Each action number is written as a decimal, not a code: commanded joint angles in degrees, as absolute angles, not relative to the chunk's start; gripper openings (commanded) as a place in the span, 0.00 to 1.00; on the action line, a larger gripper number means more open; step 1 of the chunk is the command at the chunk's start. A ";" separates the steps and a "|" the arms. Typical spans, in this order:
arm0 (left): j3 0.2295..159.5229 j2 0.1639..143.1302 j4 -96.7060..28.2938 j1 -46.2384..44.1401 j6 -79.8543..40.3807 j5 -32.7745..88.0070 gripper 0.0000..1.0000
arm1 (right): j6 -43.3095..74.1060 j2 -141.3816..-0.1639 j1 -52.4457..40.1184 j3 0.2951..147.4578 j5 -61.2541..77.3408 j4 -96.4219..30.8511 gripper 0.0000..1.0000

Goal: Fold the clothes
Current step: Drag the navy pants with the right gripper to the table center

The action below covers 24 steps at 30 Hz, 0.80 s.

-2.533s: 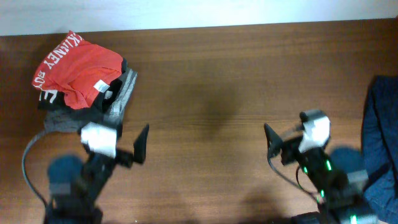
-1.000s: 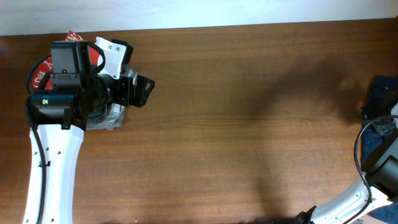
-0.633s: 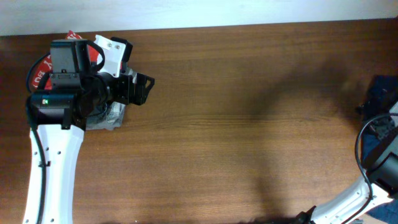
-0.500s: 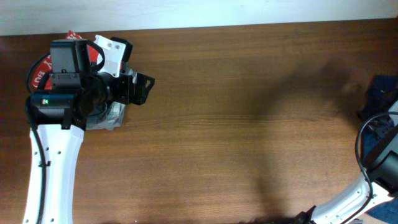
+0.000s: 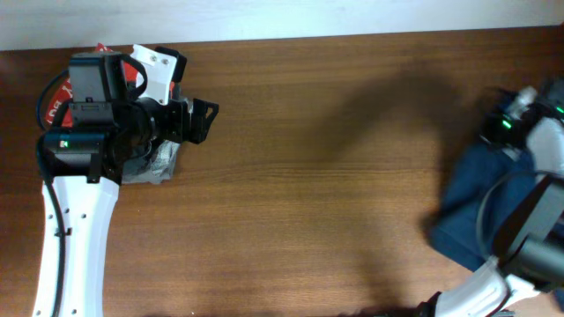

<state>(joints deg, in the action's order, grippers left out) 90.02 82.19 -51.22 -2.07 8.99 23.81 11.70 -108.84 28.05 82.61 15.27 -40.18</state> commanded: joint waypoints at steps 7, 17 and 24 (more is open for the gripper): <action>91.35 82.32 -49.78 -1.69 9.91 23.73 0.98 | 4.78 -106.21 -2.09 83.59 21.89 -46.39 0.04; 91.39 82.35 -47.51 -1.69 9.91 21.43 0.99 | -20.38 -108.57 -24.75 83.57 19.57 -51.75 0.12; 91.39 83.48 -45.95 -1.72 9.91 21.47 0.98 | -35.77 -108.53 -31.81 83.55 23.11 -57.93 0.30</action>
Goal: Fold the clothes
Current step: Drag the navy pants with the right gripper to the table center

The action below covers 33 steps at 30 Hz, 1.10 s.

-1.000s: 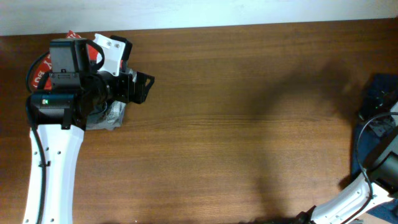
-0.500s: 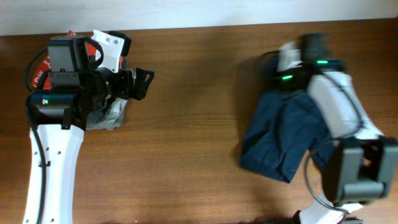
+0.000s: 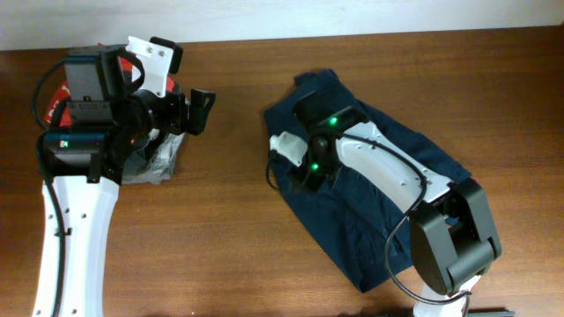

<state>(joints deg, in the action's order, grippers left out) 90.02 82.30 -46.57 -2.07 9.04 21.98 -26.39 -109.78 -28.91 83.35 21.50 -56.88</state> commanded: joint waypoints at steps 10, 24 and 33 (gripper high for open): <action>91.39 87.68 -45.87 -2.31 9.50 21.89 0.99 | -27.22 -106.89 -33.58 83.59 8.93 -56.73 0.38; 91.39 90.72 -44.12 -6.63 9.04 27.49 0.99 | 9.98 -106.56 10.68 83.57 12.73 -53.58 0.70; 91.39 101.10 -40.84 -10.52 9.04 27.22 0.93 | 11.33 -108.03 27.92 83.48 17.85 -58.17 0.71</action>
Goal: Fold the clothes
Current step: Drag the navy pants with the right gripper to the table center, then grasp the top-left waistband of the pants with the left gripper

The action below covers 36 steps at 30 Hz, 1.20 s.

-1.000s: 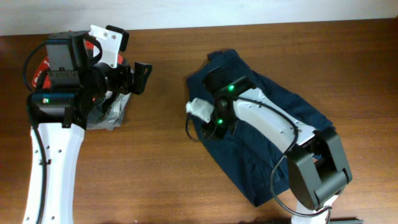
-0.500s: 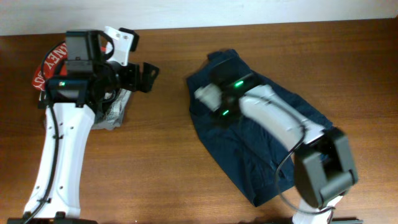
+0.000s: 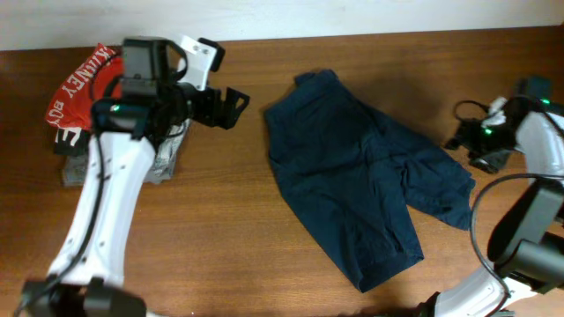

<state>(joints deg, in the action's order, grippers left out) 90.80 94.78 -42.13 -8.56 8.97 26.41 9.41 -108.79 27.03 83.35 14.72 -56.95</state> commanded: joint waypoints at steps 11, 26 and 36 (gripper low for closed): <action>91.39 120.99 -19.84 -14.96 8.19 23.11 0.78 | 10.76 -108.07 26.35 83.46 19.33 -61.73 0.72; 91.39 130.39 -12.47 -15.73 8.19 23.88 0.48 | 7.77 -108.07 25.78 83.46 19.53 -66.02 0.71; 91.33 130.41 -14.31 -16.45 8.23 24.64 0.39 | 7.77 -108.07 25.78 83.46 19.53 -64.95 0.71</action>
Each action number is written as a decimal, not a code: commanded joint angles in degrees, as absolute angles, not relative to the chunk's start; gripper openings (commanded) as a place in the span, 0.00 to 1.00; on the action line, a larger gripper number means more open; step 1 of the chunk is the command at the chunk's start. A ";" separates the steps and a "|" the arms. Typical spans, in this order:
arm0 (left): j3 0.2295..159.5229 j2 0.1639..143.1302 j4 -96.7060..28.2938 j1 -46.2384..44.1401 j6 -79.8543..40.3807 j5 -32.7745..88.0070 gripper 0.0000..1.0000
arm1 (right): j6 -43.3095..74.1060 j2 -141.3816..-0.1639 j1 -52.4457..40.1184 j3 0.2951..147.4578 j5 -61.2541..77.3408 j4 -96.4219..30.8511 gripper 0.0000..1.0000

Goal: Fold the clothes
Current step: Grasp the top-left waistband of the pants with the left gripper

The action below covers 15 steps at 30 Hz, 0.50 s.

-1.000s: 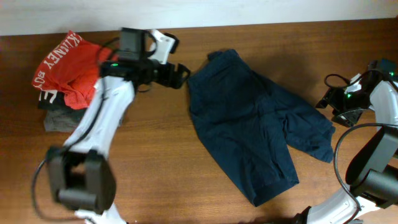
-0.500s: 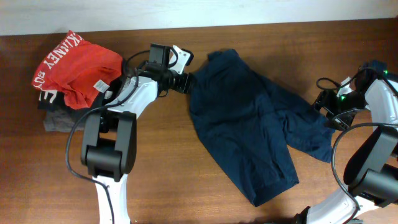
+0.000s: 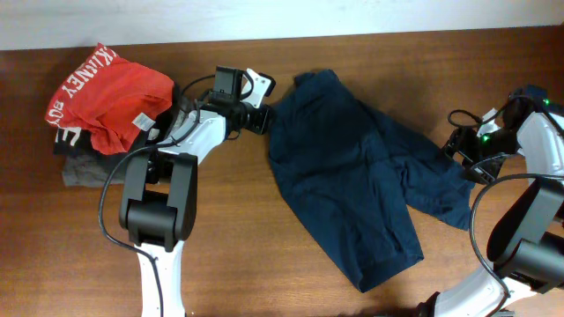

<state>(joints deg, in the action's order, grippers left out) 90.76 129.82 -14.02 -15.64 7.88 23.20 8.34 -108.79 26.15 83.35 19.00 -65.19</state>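
Observation:
Dark navy shorts (image 3: 352, 185) lie spread out flat on the wooden table (image 3: 229, 238), waistband at the upper left and legs toward the lower right. My left gripper (image 3: 264, 120) reaches in from the left, and its open fingers sit right at the waistband's left edge. My right gripper (image 3: 467, 155) is low at the right, its fingers apart beside the hem of the right leg. From overhead I cannot tell whether either one touches the cloth.
A stack of folded clothes stands at the far left: a red printed garment (image 3: 106, 88) on top, with dark and grey pieces (image 3: 88, 169) under it. The table's back edge meets a white wall (image 3: 352, 18). The right arm's cable (image 3: 480, 220) loops at the right edge.
My left gripper has moved right and down, from the air beside the stack to the shorts' waistband edge. My right gripper has shifted slightly toward the leg hem. The shorts have not moved.
First the shorts lay bunched at the right edge under my right arm, with the left arm over the stack. Then my right gripper was at table centre with the shorts spread there. It then stood back at the right, off the shorts. Now both grippers are at the shorts' edges.

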 commanded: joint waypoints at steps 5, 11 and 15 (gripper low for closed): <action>92.40 129.58 -17.72 -16.53 7.49 24.62 0.00 | 7.75 -108.07 25.78 83.46 19.53 -65.04 0.71; 101.01 123.68 -28.99 -13.93 6.92 24.36 0.00 | 7.75 -108.07 25.76 83.46 19.51 -65.82 0.71; 105.56 118.04 -34.37 -12.05 8.34 23.24 0.00 | 7.75 -108.07 25.78 83.46 19.38 -65.80 0.71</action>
